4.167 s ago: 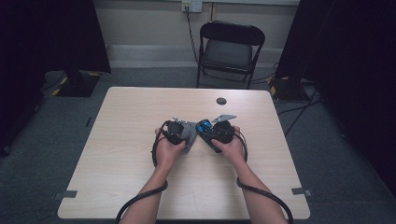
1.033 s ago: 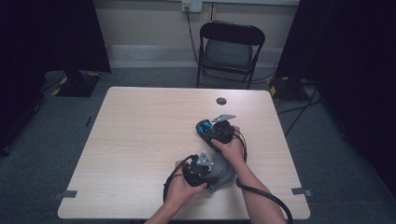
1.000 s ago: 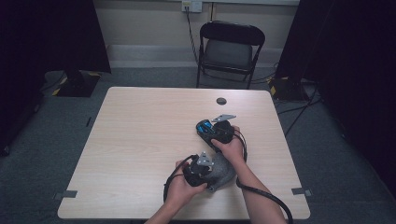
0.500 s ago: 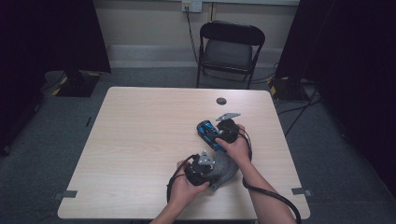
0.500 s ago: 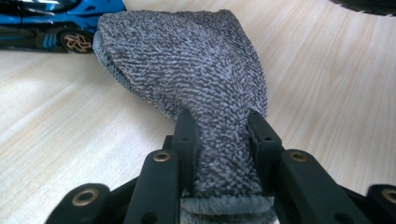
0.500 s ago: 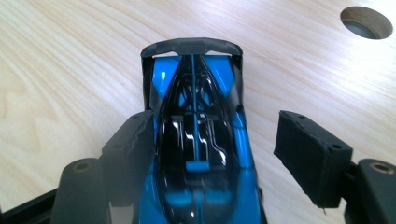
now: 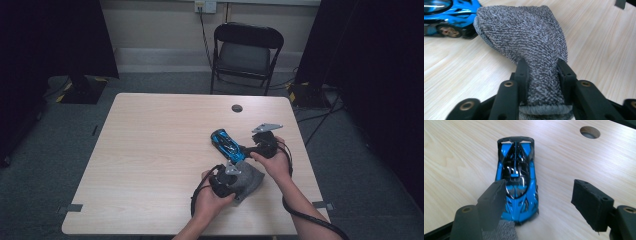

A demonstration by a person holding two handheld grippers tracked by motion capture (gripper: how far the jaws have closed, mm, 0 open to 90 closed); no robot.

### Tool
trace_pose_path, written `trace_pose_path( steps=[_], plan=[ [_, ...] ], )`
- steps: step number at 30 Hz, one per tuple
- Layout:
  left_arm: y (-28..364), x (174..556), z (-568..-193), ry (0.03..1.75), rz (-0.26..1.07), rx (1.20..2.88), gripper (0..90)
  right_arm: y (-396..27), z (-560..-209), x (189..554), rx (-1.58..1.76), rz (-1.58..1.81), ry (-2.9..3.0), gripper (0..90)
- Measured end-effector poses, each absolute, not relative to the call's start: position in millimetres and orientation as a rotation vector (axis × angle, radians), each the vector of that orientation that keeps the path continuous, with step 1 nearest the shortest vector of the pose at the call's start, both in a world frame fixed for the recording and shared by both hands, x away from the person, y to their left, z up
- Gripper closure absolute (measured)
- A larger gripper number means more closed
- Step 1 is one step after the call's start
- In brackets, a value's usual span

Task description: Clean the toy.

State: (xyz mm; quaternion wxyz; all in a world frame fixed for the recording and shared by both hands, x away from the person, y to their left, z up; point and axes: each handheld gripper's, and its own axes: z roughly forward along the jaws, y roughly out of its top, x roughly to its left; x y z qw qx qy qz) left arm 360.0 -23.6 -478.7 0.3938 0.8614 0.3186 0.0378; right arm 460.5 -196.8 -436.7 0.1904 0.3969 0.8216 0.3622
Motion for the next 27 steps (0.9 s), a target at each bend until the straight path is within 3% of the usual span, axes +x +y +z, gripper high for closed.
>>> trace_pose_path(
  steps=[2, 12, 19, 27],
  plan=[
    [-28.0, 360.0, -478.7, 0.810, 0.087, 2.196, 53.4, -202.8, -435.8, 456.4, 1.124, 1.022, 2.304, 27.5],
    [-26.3, 356.7, -446.6, 0.723, 0.099, 2.151, 36.7, -226.6, -437.3, 434.3, 1.146, 1.035, 2.293, 27.5],
    [4.4, 378.4, -450.7, 0.820, 0.143, 2.149, 39.4, -236.7, -440.1, 418.4, 1.138, 1.041, 2.296, 27.5],
    [31.9, 397.4, -467.8, 0.894, 0.178, 2.198, 58.0, -244.0, -450.7, 402.1, 1.130, 1.035, 2.325, 27.6]
  ],
)
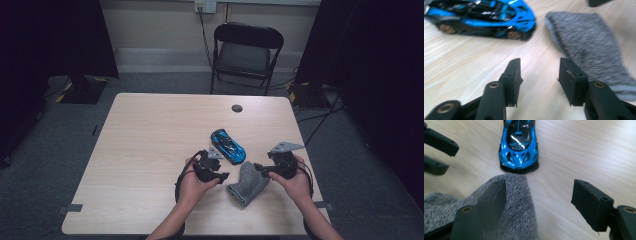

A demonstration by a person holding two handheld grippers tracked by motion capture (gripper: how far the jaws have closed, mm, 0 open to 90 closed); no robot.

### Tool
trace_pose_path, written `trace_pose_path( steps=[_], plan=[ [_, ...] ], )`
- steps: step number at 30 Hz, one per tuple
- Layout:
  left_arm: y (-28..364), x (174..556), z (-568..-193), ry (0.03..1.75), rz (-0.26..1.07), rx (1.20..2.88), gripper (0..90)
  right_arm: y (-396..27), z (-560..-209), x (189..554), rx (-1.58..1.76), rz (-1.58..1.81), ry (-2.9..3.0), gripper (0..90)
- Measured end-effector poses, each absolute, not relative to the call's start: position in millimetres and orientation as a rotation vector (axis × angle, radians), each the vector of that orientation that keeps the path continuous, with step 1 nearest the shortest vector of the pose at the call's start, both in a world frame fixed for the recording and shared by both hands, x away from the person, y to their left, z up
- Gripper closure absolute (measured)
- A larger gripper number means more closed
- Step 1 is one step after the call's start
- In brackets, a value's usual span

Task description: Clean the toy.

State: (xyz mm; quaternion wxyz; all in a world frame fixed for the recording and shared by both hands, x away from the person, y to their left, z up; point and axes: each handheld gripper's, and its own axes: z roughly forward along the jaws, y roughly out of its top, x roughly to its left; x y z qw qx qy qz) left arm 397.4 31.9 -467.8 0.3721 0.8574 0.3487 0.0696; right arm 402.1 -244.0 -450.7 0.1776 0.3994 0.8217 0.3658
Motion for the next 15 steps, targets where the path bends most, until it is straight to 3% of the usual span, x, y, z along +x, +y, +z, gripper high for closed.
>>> trace_pose_path(
  steps=[15],
  plan=[
    [0.3, 372.1, -477.5, 0.754, 0.094, 2.283, 59.2, -247.7, -463.6, 376.0, 1.104, 1.068, 2.362, 27.4]
  ],
)
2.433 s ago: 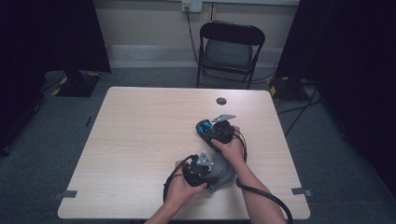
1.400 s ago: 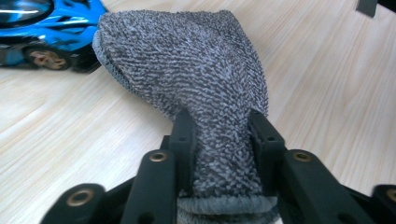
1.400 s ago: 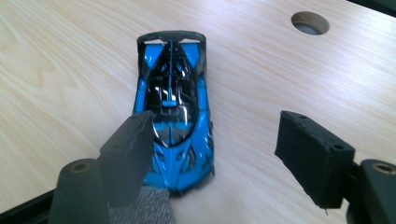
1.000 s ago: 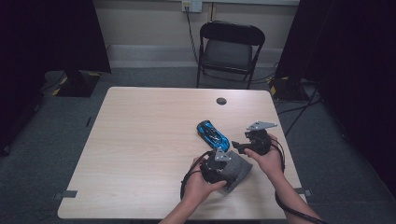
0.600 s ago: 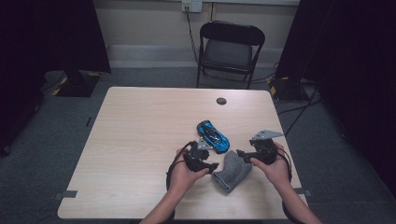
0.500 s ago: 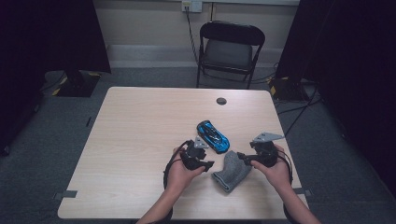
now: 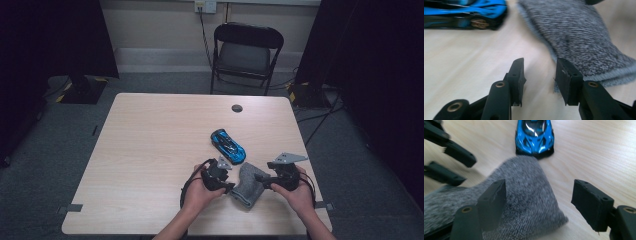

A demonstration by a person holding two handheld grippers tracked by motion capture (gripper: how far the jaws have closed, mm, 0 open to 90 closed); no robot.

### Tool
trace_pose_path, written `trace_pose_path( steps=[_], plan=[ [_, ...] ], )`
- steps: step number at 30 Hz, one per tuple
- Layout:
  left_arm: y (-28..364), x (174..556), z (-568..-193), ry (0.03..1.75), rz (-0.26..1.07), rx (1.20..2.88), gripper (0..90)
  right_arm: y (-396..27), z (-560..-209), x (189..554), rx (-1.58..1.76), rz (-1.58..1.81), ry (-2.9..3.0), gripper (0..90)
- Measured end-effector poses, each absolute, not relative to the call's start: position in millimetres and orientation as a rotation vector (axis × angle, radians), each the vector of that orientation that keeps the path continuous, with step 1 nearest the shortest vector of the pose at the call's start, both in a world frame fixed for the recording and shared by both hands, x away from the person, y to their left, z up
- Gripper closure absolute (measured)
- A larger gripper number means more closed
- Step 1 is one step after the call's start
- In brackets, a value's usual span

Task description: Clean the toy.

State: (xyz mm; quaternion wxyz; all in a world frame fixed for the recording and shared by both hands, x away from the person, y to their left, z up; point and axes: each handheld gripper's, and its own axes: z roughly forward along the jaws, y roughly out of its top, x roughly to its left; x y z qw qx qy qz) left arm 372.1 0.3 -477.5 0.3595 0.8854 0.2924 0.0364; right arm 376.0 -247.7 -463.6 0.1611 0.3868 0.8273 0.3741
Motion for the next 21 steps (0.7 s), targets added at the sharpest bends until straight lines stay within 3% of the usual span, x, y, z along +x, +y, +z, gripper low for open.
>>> trace_pose_path(
  steps=[13, 19, 21],
  plan=[
    [-38.8, 365.4, -486.9, 0.670, 0.045, 2.283, 56.7, -261.9, -482.5, 407.7, 1.174, 0.955, 2.348, 28.5],
    [-24.6, 369.5, -474.7, 0.658, 0.112, 2.265, 50.7, -262.2, -470.9, 406.1, 1.199, 1.008, 2.305, 29.0],
    [-14.1, 375.2, -471.1, 0.672, 0.152, 2.243, 43.9, -260.6, -465.1, 400.7, 1.213, 1.046, 2.285, 27.8]
  ],
)
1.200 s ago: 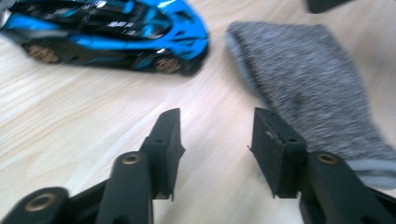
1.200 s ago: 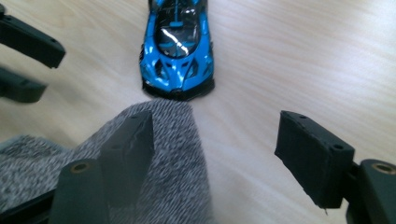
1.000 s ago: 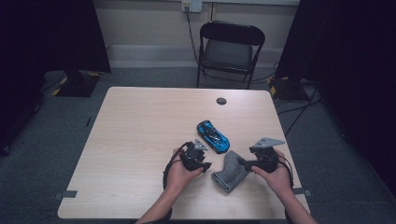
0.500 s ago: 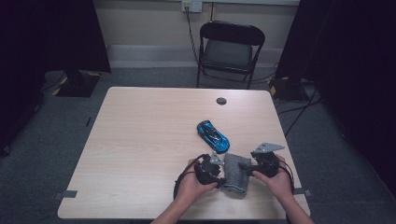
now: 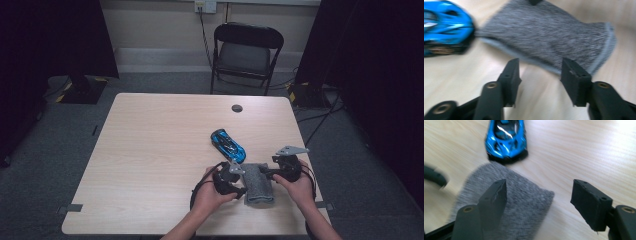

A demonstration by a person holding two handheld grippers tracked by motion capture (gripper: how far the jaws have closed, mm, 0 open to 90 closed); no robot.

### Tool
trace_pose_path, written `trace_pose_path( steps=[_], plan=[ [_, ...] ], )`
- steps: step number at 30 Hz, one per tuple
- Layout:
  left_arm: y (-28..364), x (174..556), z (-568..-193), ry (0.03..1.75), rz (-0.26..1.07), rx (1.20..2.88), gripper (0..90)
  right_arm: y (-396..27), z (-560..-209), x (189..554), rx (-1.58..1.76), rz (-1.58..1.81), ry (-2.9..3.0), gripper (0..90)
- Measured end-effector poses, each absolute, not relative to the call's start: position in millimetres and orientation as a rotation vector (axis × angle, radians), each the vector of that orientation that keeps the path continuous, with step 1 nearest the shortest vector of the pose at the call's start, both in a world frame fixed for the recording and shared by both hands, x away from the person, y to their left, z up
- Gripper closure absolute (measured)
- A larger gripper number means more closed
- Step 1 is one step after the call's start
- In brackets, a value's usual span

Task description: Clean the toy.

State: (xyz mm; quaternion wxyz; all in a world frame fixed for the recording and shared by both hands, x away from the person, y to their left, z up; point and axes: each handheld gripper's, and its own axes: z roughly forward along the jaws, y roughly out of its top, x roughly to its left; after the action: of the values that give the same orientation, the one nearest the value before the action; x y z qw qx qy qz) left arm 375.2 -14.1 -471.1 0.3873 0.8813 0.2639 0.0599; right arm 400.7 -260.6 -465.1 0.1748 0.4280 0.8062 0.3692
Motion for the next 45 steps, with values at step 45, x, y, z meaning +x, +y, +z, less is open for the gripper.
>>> trace_pose_path(
  steps=[45],
  plan=[
    [2.1, 497.0, -479.3, 0.810, 0.360, 2.228, 12.3, -216.8, -488.6, 345.8, 1.220, 0.915, 2.329, 32.1]
  ],
)
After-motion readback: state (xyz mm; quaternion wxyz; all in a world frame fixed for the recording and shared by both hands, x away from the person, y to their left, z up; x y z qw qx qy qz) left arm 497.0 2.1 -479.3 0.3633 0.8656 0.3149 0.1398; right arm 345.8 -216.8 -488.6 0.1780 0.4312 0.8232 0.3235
